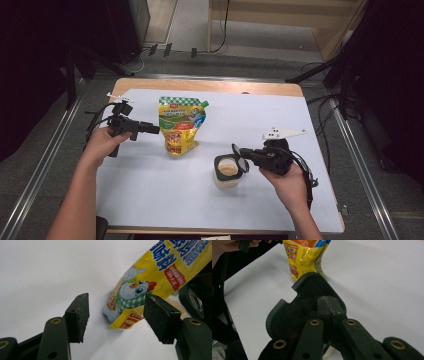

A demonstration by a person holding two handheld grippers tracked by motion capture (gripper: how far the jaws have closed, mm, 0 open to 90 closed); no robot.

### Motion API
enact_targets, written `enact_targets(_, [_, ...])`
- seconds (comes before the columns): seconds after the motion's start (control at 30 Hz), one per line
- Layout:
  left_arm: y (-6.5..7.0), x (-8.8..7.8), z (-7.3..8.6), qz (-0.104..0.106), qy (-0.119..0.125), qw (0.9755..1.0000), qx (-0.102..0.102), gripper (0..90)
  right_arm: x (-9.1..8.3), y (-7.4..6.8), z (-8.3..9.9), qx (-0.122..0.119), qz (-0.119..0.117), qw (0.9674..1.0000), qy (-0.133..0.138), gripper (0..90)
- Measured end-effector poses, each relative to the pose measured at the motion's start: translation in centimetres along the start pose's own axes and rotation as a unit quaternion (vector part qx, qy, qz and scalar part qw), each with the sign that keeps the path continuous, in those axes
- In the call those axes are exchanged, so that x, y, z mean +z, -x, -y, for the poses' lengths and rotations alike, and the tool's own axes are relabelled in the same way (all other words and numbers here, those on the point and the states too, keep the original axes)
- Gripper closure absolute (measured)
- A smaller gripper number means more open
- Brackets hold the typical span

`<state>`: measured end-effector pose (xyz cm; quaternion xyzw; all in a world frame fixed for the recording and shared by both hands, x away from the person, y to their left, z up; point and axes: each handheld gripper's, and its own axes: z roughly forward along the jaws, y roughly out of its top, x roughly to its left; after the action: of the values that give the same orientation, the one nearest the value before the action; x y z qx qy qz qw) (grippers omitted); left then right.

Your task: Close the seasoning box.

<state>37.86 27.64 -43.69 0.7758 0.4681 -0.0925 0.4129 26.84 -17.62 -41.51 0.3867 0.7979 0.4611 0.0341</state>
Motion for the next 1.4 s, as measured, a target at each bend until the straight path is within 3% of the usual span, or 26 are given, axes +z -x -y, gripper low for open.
enact_targets(0.57, [-0.3, -0.1, 0.0, 0.002, 0.003, 1.0000, -0.005, 37.8, 2.9, -1.2, 0.7, -0.031, -0.015, 0.9984, -0.046, 90.0])
enact_targets(1.13, [-0.3, 0.2, 0.1, 0.004, -0.003, 1.0000, -0.004, 37.7, 2.9, -1.1, 0.8, -0.036, -0.016, 0.9985, -0.037, 90.0])
enact_targets(1.4, [-0.3, 0.5, 0.1, 0.001, -0.009, 1.0000, -0.003, 37.6, 1.6, -0.2, 0.7, -0.029, 0.000, 0.9995, -0.014, 81.1])
